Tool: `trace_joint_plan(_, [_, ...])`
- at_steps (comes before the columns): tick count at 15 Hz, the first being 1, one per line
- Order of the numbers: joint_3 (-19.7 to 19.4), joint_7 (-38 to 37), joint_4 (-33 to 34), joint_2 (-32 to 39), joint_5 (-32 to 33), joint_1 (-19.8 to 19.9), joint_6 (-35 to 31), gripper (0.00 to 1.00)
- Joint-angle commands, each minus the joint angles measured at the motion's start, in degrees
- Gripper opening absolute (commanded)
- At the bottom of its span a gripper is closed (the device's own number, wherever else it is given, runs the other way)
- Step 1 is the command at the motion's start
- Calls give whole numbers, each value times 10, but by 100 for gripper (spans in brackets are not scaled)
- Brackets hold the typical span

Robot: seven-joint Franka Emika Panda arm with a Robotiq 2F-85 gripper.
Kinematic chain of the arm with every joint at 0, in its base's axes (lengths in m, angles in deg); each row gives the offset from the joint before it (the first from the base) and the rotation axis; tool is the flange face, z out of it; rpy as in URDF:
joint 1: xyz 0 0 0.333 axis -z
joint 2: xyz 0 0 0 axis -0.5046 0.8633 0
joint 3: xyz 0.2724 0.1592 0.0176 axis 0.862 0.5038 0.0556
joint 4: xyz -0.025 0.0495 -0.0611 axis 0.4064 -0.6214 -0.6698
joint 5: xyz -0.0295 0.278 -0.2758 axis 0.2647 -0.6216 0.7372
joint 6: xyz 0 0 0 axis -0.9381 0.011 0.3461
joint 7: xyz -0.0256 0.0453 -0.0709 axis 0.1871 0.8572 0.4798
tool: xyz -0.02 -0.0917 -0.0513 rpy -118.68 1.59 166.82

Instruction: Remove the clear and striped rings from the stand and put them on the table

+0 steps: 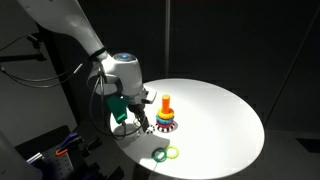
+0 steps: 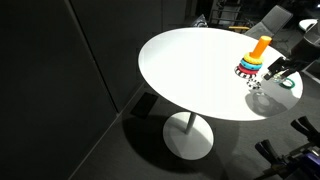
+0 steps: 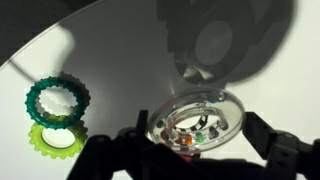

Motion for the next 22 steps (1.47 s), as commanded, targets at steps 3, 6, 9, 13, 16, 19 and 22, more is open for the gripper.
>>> trace_joint_plan(3, [24,18,-11,21,-11,2,-70,68])
trace_joint_plan(6, [39,16,-14,38,-7,1,-103,68])
trace_joint_plan(9, [54,13,-13,55,-3,2,-130,68])
trace_joint_plan(13, [77,12,-11,74,-1,8,-156,68])
trace_joint_plan(16, [83,10,-12,86,3,6,-169,68])
trace_joint_plan(19, [85,10,-11,95,6,7,-170,68])
trace_joint_plan(22, [82,10,-12,98,7,5,-163,93])
